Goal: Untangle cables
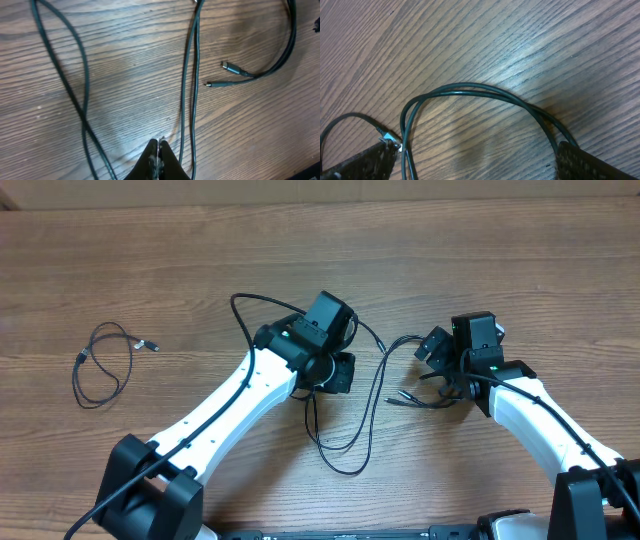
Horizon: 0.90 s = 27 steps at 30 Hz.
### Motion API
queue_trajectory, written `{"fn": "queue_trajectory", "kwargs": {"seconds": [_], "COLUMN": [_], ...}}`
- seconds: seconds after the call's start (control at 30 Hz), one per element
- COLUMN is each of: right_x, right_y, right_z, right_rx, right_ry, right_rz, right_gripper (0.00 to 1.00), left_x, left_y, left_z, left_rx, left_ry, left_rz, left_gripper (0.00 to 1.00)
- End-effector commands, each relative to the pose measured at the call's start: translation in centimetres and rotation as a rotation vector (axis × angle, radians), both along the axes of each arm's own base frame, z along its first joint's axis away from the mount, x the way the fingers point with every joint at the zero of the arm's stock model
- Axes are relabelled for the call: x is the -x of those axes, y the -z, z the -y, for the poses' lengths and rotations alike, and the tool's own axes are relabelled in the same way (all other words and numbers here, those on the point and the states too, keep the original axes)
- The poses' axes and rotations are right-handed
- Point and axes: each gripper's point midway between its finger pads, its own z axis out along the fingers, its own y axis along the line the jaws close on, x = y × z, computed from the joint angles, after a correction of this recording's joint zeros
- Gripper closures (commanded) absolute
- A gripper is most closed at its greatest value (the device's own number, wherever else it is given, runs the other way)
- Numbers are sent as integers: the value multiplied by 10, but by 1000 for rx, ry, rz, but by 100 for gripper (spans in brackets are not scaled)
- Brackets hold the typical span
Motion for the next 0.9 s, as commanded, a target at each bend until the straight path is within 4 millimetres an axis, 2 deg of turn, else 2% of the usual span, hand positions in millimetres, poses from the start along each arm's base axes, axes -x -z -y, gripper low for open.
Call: {"fn": "queue_trajectory", "kwargs": {"seconds": [0.0, 0.13, 0.2, 0.4, 0.53, 0.7, 0.87], "right_x": [3, 3, 3, 3, 3, 3, 3], "right_y": [2, 2, 2, 2, 2, 2, 2], "right_z": [4, 4, 4, 4, 4, 4, 4], "right_rx": [17, 17, 17, 17, 17, 17, 17], "right_ry": [9, 9, 9, 9, 9, 9, 9], "right_rz": [-3, -3, -3, -3, -3, -3, -3], "right_gripper": [0, 0, 0, 0, 0, 0, 0], "left_x": [4, 10, 12, 24, 36, 37, 33], "left_y": [14, 34, 46, 80, 92, 109, 113], "left_z": [14, 28, 29, 37, 53, 53, 55], "left_rx": [0, 3, -13, -3, 78, 70, 71], "left_ry": [41, 76, 80, 129, 241, 248, 247], "left_rz": [-24, -72, -99, -205, -262, -287, -269], "left_gripper": [93, 83, 79, 80, 75, 72, 73]}}
